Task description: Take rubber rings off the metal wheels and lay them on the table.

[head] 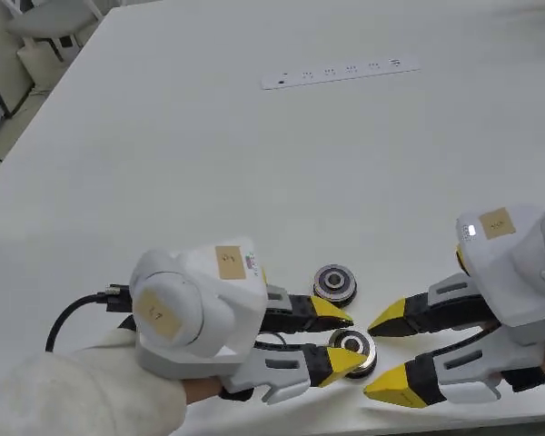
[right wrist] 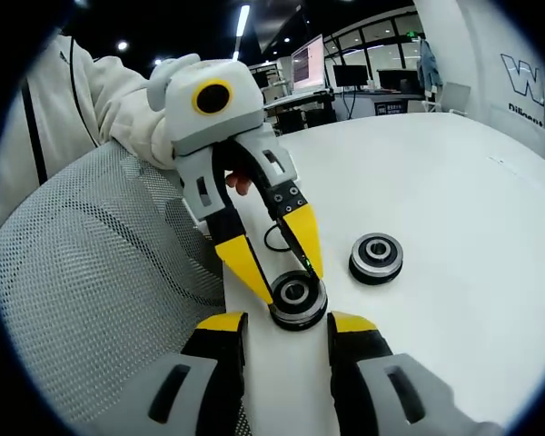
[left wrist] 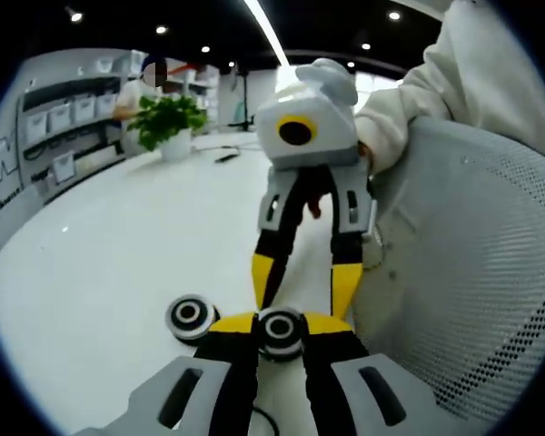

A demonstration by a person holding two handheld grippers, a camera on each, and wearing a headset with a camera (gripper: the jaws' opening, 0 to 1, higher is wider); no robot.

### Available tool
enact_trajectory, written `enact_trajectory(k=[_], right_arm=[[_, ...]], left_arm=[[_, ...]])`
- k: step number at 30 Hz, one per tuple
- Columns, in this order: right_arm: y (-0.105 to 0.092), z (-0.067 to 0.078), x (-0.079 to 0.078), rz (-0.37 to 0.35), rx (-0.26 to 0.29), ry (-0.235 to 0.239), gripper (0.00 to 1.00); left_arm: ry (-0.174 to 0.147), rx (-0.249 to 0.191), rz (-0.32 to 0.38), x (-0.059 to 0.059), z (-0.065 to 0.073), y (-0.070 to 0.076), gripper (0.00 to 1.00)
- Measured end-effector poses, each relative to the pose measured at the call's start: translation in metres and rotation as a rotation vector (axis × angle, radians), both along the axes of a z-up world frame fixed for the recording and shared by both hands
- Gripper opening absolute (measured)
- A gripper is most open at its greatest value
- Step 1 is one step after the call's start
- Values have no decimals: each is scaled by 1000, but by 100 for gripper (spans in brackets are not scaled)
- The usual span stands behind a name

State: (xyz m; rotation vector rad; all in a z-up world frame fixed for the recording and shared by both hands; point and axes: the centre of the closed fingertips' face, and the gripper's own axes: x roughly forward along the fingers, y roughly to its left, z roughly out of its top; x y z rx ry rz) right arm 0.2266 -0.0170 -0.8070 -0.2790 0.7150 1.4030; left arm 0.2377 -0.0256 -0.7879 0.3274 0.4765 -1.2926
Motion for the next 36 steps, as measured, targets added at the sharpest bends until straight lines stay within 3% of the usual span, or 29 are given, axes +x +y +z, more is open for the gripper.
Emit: enact_trajectory(k=[8, 14, 17, 24, 27, 36], right_arm=[[-1, -2, 4, -8, -10, -17, 28], [-1, -2, 6, -10, -4, -28, 24], [-1, -2, 6, -11, -2, -31, 22], [-1, -3, 7, -2, -12, -48, 19], [-5, -7, 9, 20, -43, -90, 15], [-4, -5, 9, 45, -41, -116, 12]], left_arm=[[4, 19, -4, -1, -7, 1, 17], [-25, -2, -19, 1, -7, 1, 16], [-12, -14, -11, 2, -7, 1, 16], [-15, -32, -11, 3, -7, 2, 16], [-17, -34, -11, 3, -6, 2, 16], [-23, -36, -10, 2, -6, 1, 15]])
